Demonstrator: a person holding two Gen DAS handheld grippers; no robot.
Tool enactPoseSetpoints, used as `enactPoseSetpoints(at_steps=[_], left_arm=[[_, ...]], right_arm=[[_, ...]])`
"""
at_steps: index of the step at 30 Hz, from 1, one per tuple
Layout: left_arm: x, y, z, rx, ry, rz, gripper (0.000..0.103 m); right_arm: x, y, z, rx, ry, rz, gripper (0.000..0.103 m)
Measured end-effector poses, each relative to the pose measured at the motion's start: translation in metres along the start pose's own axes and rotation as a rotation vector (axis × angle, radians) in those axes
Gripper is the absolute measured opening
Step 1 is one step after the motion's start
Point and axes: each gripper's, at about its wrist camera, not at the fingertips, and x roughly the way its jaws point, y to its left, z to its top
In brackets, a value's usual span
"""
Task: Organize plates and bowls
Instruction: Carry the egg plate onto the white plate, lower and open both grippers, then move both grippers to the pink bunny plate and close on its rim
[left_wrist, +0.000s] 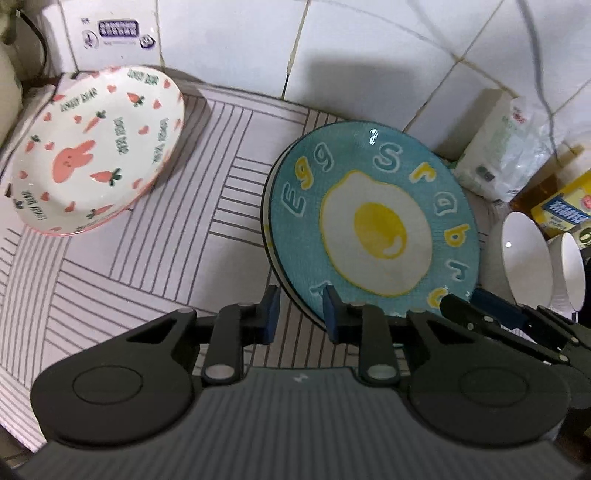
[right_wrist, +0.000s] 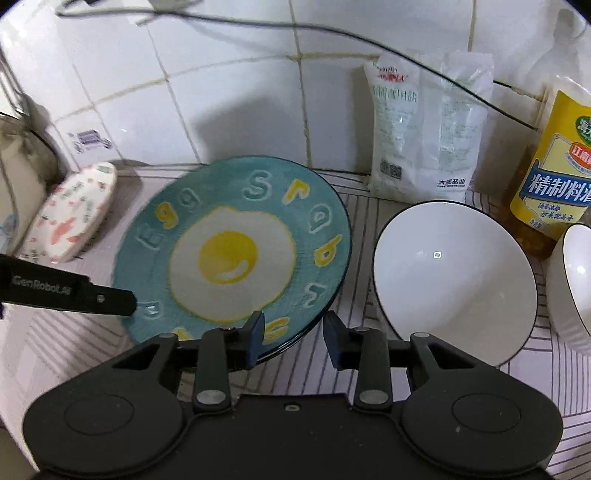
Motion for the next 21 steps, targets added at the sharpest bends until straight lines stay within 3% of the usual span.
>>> enactPoseSetpoints(at_steps=[5,11,21], left_arm=[[-0.032,0.002,-0.016,-0.002,-0.045,0.002,0.024],[-0.070,0.013,-0.036,-0.024,-0.093,0.013,0.024],[-0.105,0.044,-0.059,-0.066,-0.154,0.085,0.024]], right_arm=[[-0.030,0.003,-0.009,-0.020,-0.074,0.082,0.041],[-0.065,0.011,-0.014,-0.076,-0.181,0.174,0.054],[-0.088,0.042,-0.024,-0.146,-0.226,0.300,0.055]])
